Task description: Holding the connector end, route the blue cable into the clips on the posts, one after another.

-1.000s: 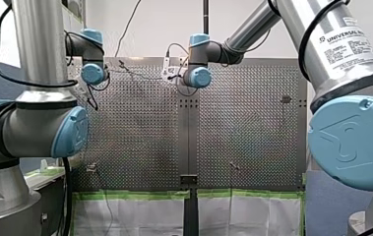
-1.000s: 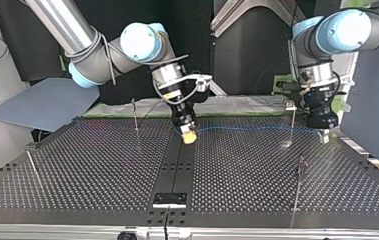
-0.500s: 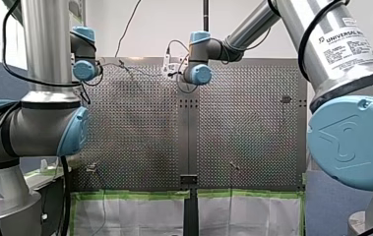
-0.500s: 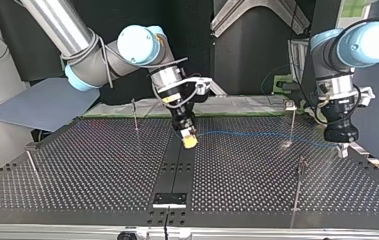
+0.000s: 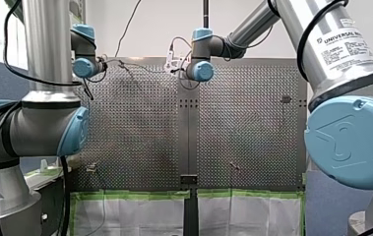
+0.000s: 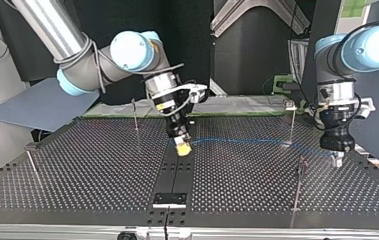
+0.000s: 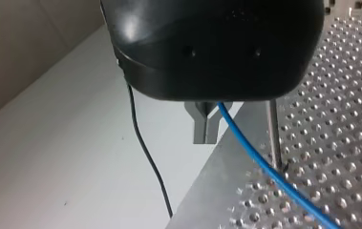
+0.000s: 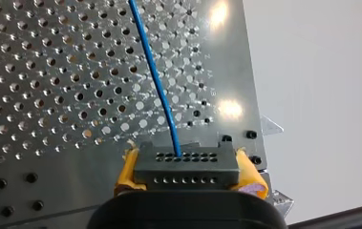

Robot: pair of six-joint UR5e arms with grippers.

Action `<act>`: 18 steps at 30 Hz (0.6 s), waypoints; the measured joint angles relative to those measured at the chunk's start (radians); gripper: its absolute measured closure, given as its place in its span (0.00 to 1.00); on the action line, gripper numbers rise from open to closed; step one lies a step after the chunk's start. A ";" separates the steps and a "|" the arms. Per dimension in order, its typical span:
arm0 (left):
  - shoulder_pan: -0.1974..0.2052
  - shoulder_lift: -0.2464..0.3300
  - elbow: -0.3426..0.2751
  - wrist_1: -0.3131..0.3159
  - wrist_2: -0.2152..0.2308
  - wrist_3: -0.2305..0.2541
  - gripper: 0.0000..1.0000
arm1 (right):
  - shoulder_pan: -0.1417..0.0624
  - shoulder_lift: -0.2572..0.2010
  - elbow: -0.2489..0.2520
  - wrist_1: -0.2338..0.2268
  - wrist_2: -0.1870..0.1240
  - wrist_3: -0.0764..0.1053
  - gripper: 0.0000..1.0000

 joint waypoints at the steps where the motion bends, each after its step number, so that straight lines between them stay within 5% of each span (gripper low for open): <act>1: -0.001 0.001 0.001 0.002 0.007 -0.002 0.99 | -0.002 0.000 0.000 0.000 0.000 0.000 1.00; 18: -0.008 -0.023 0.002 0.060 0.114 -0.043 0.99 | -0.057 0.000 -0.001 0.011 -0.001 0.008 1.00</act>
